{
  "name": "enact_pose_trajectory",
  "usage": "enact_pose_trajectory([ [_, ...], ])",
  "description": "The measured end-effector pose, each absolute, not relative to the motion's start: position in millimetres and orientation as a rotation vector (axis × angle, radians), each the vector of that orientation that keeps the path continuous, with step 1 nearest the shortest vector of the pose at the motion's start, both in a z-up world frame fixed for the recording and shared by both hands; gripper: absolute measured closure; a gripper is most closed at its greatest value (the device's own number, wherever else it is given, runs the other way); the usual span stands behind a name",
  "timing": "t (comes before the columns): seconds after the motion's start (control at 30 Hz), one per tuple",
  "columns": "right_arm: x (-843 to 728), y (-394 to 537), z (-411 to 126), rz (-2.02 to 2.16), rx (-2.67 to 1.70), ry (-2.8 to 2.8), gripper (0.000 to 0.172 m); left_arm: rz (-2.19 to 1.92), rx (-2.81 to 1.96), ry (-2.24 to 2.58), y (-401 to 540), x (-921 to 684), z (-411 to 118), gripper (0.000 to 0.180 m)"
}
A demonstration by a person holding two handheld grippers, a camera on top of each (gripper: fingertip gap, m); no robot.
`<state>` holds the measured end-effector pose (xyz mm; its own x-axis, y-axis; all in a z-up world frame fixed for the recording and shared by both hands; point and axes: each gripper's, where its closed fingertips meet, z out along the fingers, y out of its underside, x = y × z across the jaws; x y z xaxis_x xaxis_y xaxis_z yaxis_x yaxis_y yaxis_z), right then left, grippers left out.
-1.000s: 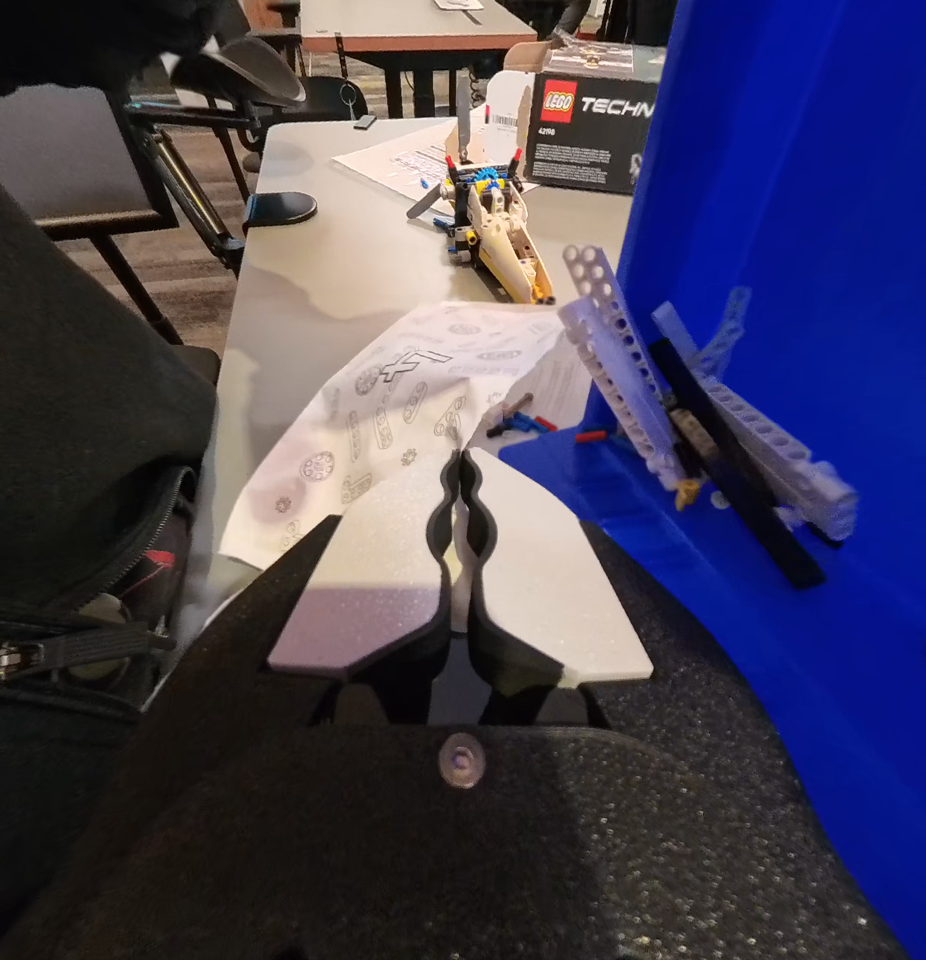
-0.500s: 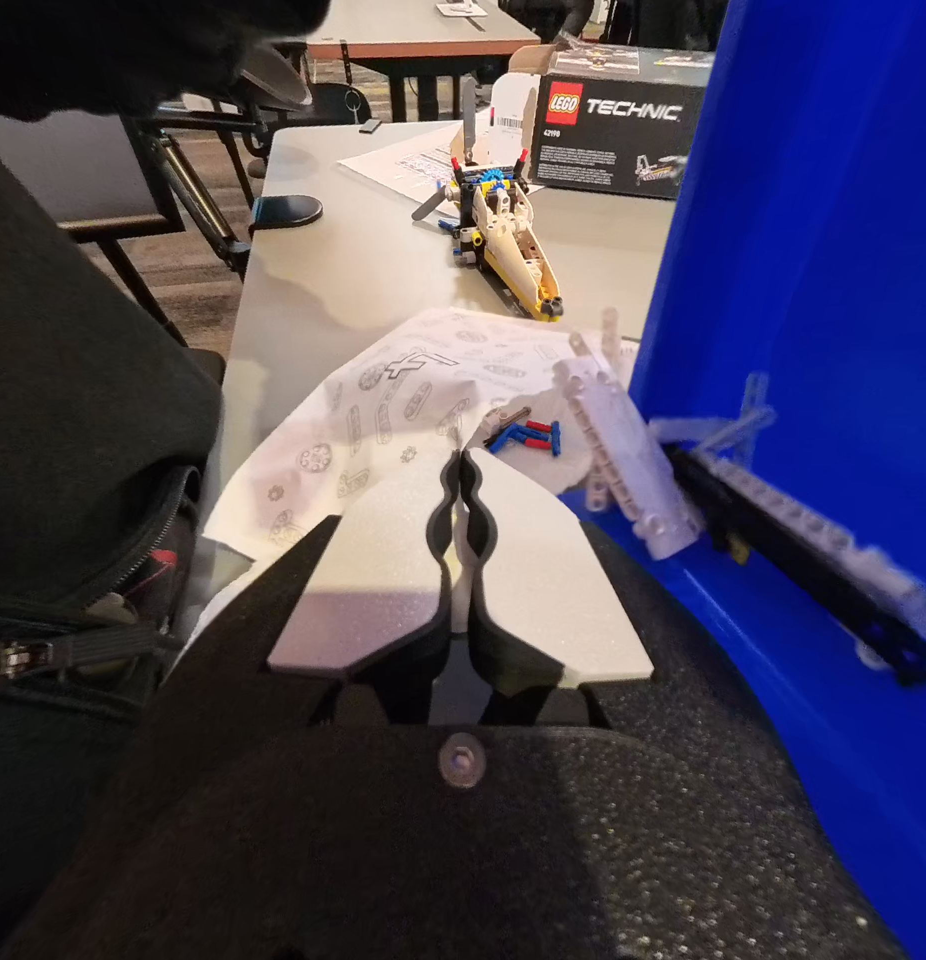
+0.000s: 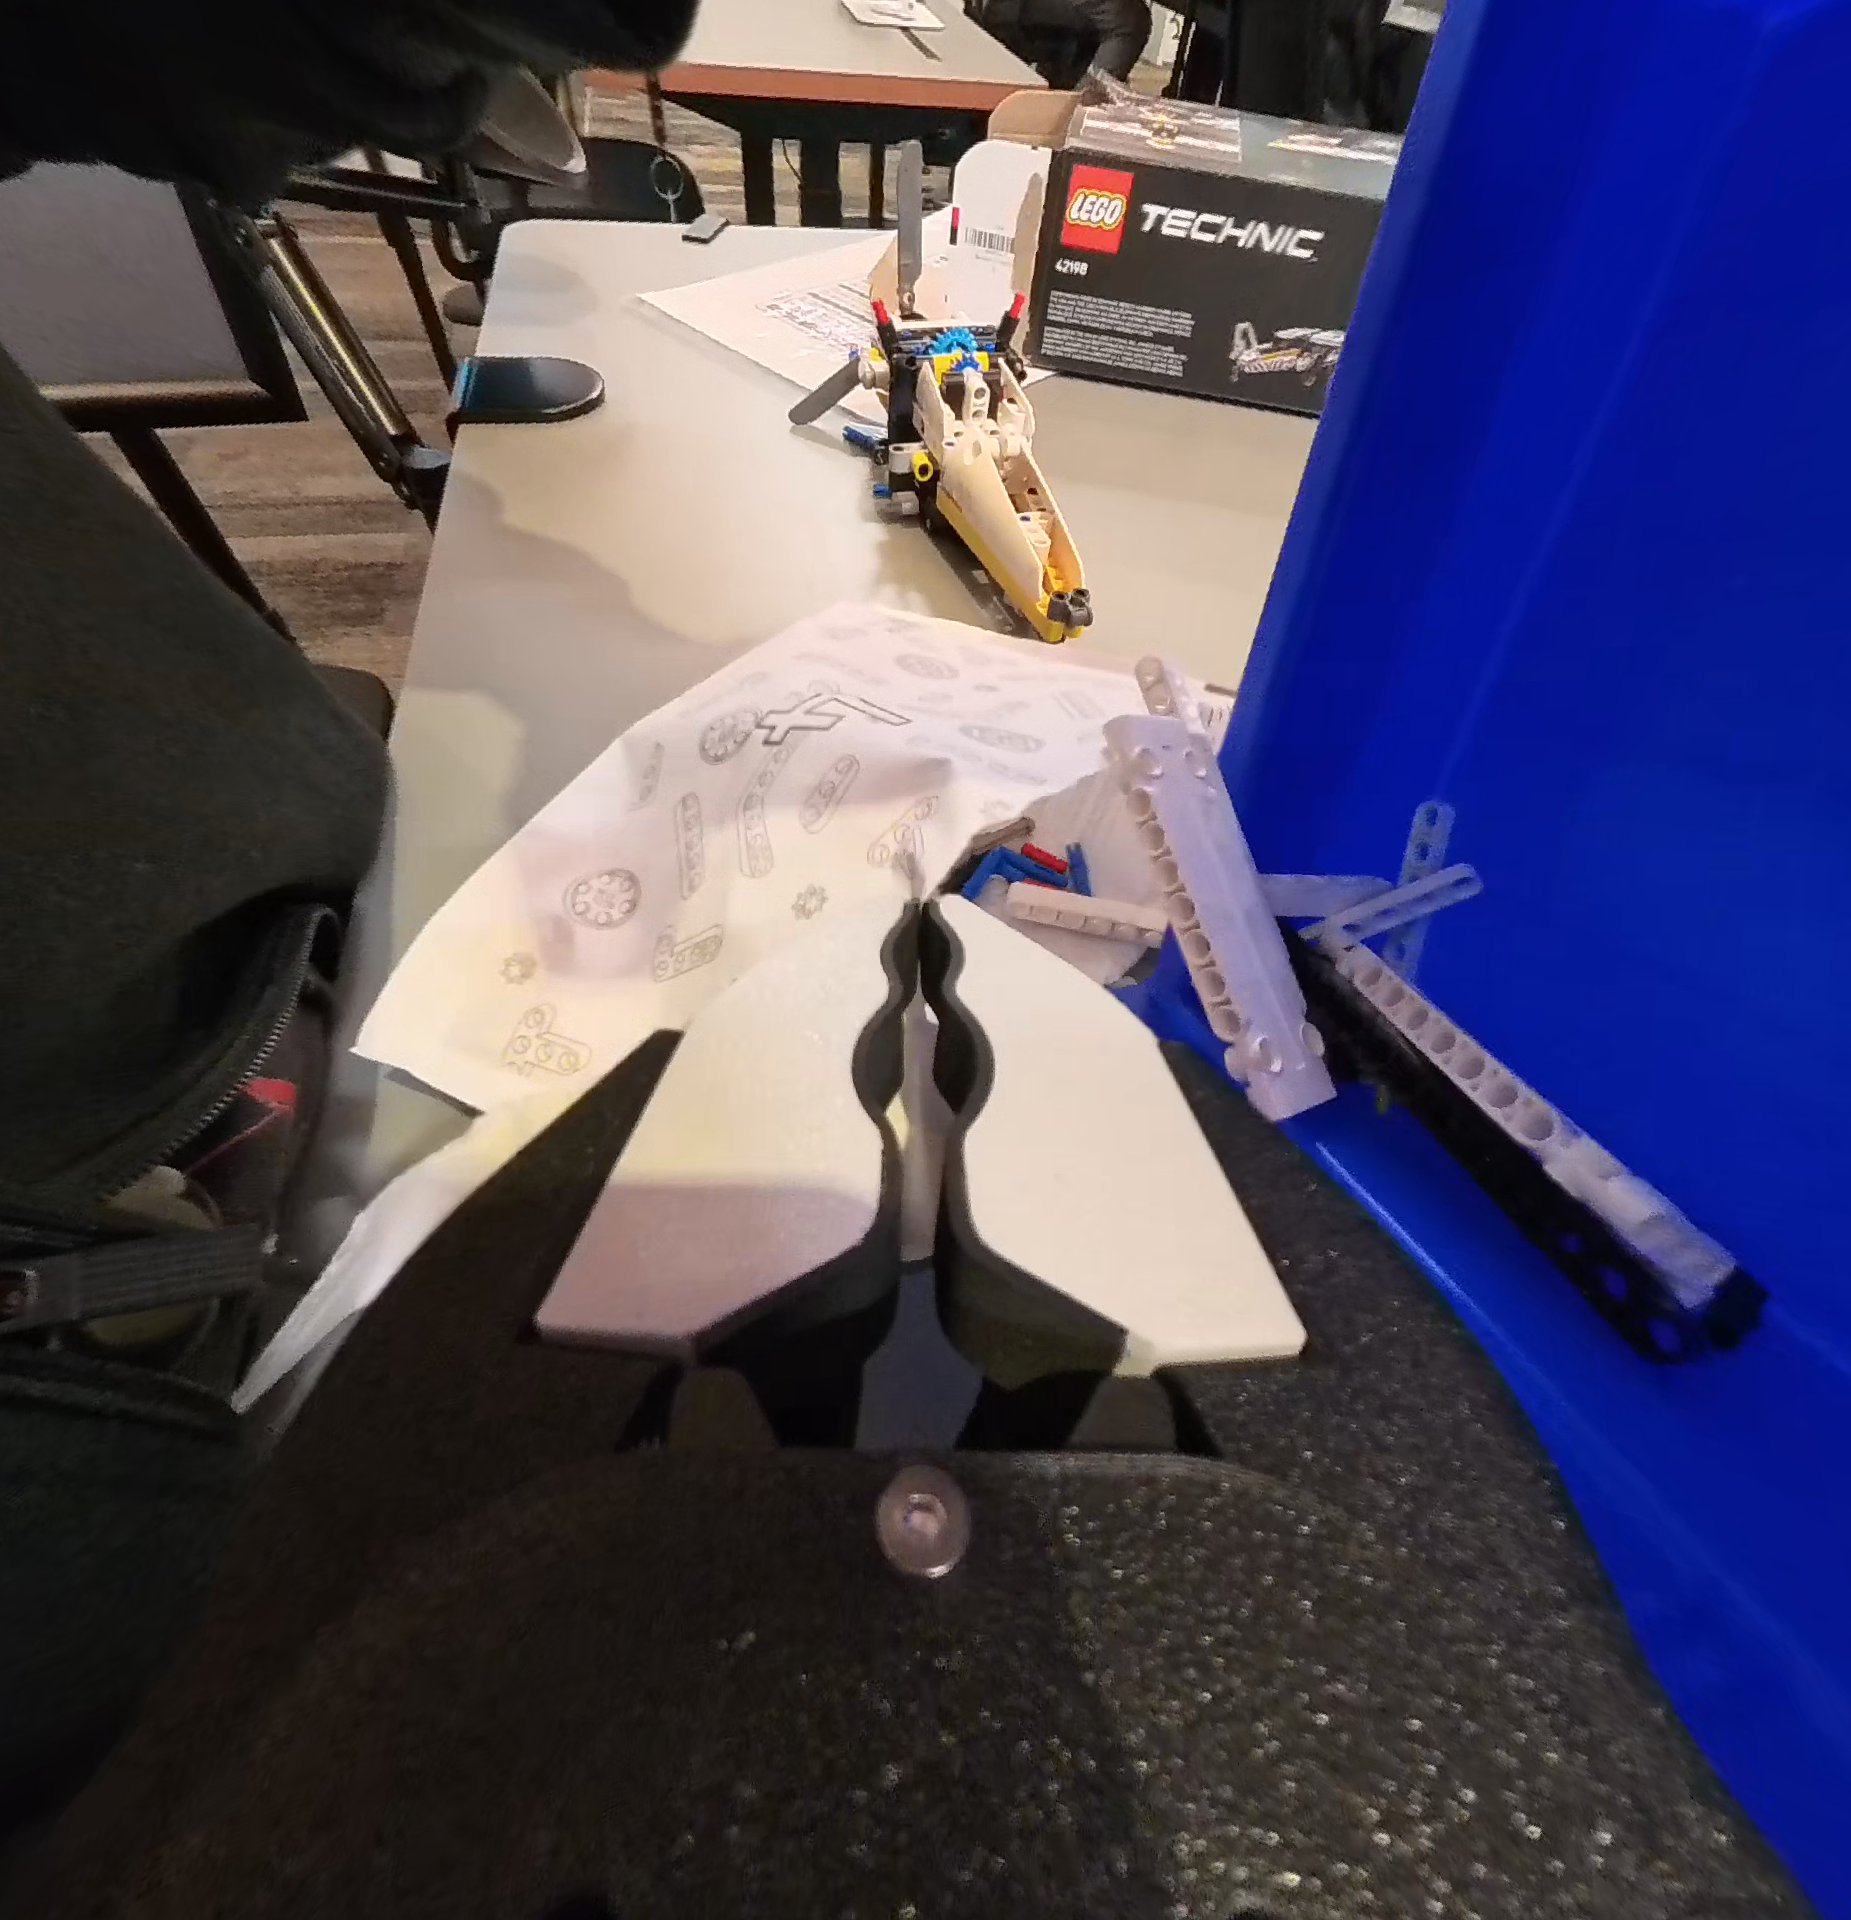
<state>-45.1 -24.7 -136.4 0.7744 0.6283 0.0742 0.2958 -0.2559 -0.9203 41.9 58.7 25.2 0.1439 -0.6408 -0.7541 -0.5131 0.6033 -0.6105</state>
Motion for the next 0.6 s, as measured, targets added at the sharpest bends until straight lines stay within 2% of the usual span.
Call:
enact_pose_trajectory([
  [0.6, -39.8, -25.3, -134.8, 0.206, -1.795, -0.786, 0.172, -0.252, -1.177, 1.393, 92.1, 17.4, 26.7, 0.174],
])
